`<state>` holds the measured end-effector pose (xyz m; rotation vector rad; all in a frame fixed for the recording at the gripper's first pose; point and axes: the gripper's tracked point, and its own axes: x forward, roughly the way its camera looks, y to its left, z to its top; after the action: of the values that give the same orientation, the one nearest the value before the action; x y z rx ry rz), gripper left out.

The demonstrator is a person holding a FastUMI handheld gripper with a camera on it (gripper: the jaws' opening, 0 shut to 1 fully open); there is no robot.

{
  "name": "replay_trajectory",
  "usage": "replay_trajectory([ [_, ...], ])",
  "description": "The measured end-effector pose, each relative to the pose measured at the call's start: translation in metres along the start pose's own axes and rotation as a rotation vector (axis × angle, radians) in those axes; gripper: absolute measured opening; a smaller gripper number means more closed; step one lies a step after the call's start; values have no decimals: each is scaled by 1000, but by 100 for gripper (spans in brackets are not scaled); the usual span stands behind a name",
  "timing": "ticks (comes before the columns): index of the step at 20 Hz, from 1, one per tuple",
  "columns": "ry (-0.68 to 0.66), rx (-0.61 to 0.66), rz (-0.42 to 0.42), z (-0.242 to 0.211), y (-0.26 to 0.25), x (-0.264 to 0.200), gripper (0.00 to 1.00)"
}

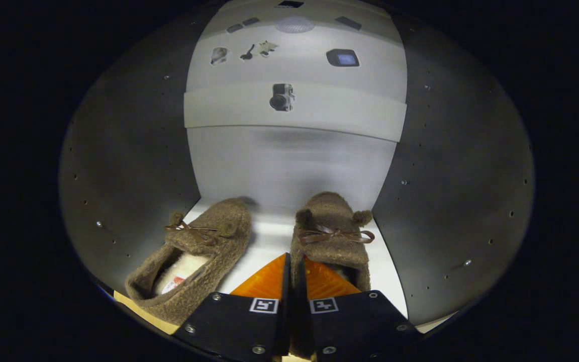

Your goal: Open the shoe cabinet door, grab the shoes and put them into the shoe cabinet, then close the shoe cabinet door.

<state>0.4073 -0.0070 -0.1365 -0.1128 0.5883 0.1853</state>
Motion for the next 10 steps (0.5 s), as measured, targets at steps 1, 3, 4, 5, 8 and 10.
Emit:
replay_trajectory([
  [1, 14, 20, 16, -4, 3, 2, 12],
  [3, 16, 34, 16, -4, 5, 3, 19],
  [4, 6, 38, 11, -3, 3, 1, 20],
  [5, -2, 47, 13, -1, 3, -2, 21],
  [8, -22, 71, 14, 3, 3, -19, 22],
  [10, -60, 68, 6, 10, 2, -34, 22],
])
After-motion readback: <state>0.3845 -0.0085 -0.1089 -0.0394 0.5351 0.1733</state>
